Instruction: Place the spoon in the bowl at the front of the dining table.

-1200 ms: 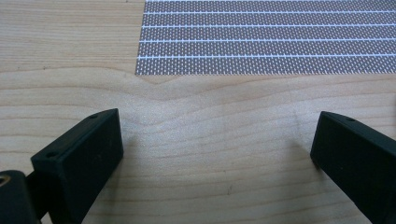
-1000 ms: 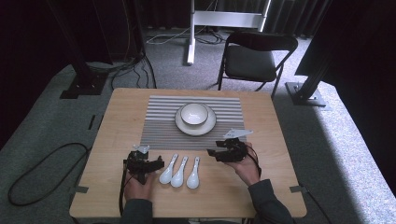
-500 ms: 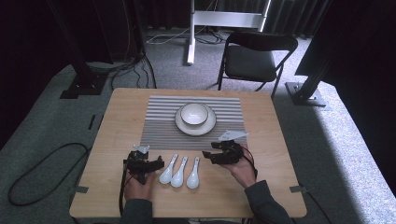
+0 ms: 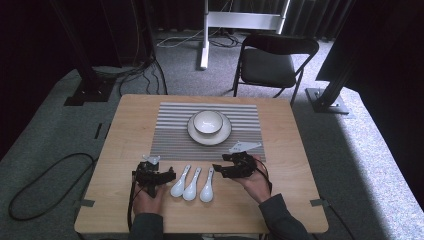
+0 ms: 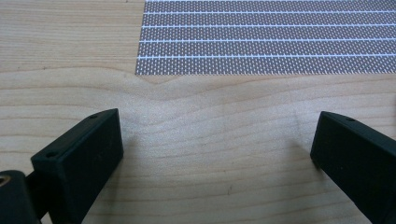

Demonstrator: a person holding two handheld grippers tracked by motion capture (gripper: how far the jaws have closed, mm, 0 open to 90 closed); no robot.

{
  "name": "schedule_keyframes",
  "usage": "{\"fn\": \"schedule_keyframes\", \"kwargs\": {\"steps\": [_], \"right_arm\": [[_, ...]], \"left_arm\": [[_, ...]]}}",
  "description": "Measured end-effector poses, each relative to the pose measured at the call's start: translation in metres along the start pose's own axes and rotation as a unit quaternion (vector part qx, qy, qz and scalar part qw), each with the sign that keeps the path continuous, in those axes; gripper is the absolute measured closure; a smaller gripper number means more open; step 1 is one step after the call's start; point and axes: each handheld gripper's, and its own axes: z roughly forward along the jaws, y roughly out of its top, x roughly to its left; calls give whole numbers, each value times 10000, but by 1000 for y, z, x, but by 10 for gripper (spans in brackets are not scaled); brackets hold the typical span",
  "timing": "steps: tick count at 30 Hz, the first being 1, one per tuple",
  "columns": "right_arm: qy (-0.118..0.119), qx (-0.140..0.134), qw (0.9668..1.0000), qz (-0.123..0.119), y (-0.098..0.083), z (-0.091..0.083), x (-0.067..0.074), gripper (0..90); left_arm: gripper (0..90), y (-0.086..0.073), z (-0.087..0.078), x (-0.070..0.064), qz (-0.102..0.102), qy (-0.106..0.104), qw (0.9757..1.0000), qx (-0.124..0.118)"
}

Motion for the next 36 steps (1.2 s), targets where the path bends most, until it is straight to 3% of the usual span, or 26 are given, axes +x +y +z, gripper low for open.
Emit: {"fn": "schedule_keyframes", "kwargs": {"steps": [36], "right_arm": [[-145,350,9992,-141,-10,26,11,406]], "left_arm": [[27,0,0,0,1,-1,10000,-3]]}}
